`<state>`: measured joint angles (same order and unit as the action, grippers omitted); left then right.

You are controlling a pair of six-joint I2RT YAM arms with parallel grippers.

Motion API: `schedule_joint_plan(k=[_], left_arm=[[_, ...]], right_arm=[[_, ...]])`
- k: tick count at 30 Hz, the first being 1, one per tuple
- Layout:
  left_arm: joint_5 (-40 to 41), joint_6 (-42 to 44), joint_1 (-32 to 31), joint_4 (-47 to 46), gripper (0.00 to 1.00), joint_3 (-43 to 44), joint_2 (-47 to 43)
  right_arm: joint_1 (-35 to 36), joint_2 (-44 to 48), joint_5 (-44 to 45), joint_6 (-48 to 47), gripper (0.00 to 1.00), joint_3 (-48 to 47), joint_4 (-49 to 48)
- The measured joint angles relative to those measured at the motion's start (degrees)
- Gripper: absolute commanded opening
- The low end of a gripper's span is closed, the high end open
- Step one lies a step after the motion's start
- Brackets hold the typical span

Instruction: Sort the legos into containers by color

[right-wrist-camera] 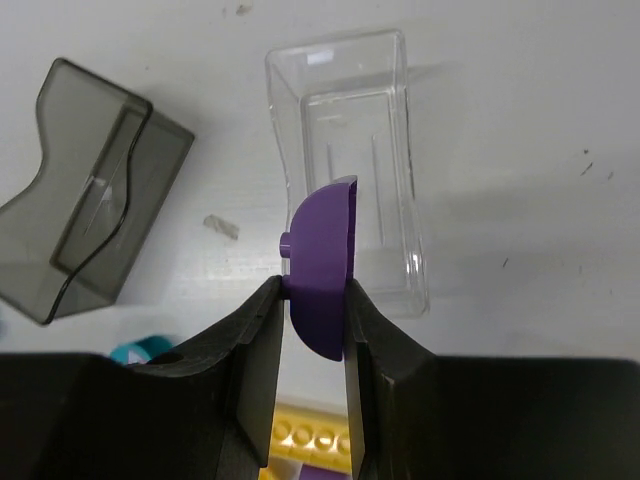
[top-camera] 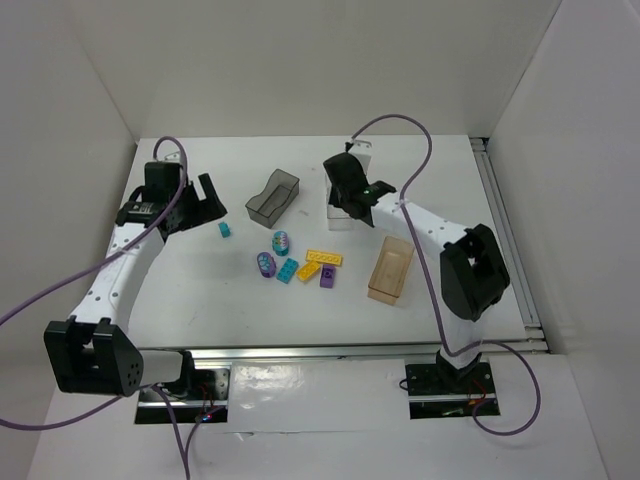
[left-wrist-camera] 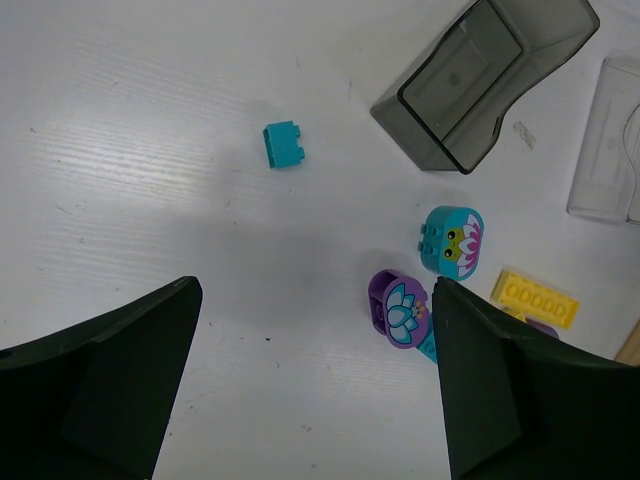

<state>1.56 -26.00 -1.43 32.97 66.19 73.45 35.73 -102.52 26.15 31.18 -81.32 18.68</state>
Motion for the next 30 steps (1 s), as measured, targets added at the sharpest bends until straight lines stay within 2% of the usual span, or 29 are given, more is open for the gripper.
schedule_joint_plan(k=[5, 9, 11, 14, 18, 22, 26, 30], left_arm=[[0.02, -0.20, 0.02, 1.16, 1.00, 0.00, 1.11], [0.09, -0.55, 0.02, 2.32, 1.00, 0.00, 2.84], [0.26, -0.98, 0.02, 2.89, 1.00, 0.00, 3.72], [0.70, -1.25, 0.00, 3.45, 0.96, 0.02, 5.66], [1.25, -1.62, 0.02, 3.85, 0.85, 0.48, 9.97], [1.92, -3.91, -0.09, 3.65, 0.84, 1.62, 16.20], [3.23, -6.56, -0.52, 2.99, 0.84, 3.04, 21.62], [4.31, -8.31, -0.63, 2.64, 0.84, 6.78, 27.45]], right_arm=[[-3.19, -7.80, -0.39, -1.09, 0.27, -5.40, -0.48], [-5.22, -14.60, -1.81, -1.95, 0.36, -10.12, -0.22], [-5.92, -17.99, -1.90, -2.64, 0.62, -13.81, 0.35], [-6.14, -20.70, -2.16, -3.69, 0.81, -17.40, 0.70], [-5.95, -19.74, -2.58, -4.31, 0.85, -17.49, 1.07], [-5.73, -14.53, -2.56, -4.48, 0.86, -13.68, 1.20], [-4.59, -3.82, -3.17, -3.69, 0.89, -5.44, 0.42], [-0.31, 4.85, -1.86, -2.71, 0.92, -0.81, 0.28]])
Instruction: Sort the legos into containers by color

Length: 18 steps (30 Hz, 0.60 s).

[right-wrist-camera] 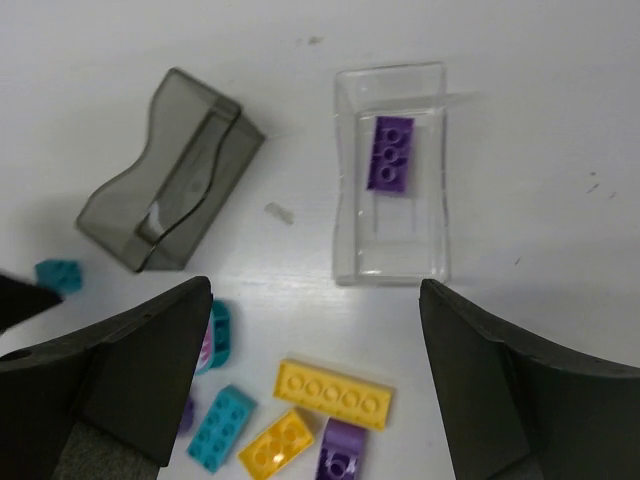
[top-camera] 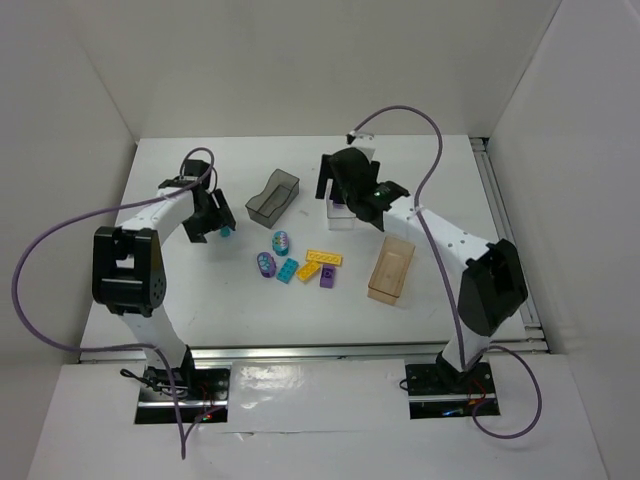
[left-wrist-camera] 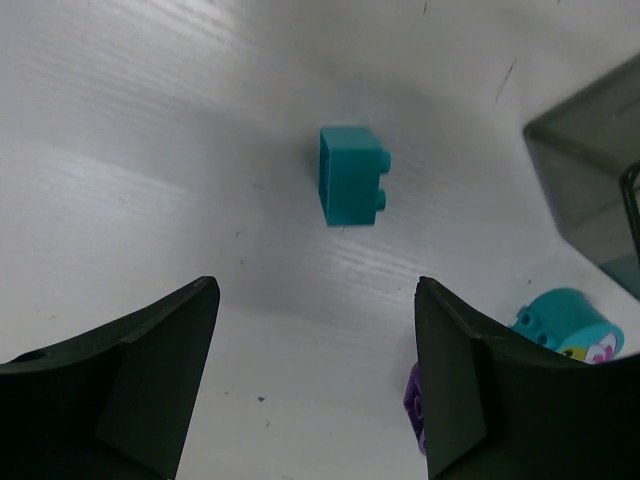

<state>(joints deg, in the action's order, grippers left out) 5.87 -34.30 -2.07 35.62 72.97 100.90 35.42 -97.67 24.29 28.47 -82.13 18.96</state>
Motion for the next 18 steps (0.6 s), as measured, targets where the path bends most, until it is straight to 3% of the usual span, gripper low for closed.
schedule_joint_plan(k=[5, 6, 13, 14, 16, 18], left_arm=[[0.96, -1.16, -0.02, -1.33, 0.72, 4.42, 6.29], [1.18, -1.51, -0.02, -1.57, 0.66, 4.76, 7.21], [1.57, -2.38, -0.02, -1.70, 0.42, 5.55, 11.15], [1.57, -2.43, -0.02, -1.70, 0.33, 5.92, 11.34], [1.57, -2.49, -0.02, -1.66, 0.23, 6.93, 11.72], [1.57, -2.36, -0.13, -1.42, 0.20, 8.02, 11.74]], right_arm=[[5.35, 4.22, 1.84, 0.61, 0.93, 2.47, 0.52], [5.73, 4.61, 2.23, 0.72, 0.94, 3.23, 0.66], [5.66, 7.58, 6.38, 3.17, 0.96, 7.91, 3.65], [5.66, 7.82, 6.69, 3.45, 0.96, 8.02, 4.00], [5.66, 8.15, 7.02, 3.74, 0.96, 8.07, 4.59], [5.66, 8.63, 7.32, 3.96, 0.96, 8.37, 4.85]])
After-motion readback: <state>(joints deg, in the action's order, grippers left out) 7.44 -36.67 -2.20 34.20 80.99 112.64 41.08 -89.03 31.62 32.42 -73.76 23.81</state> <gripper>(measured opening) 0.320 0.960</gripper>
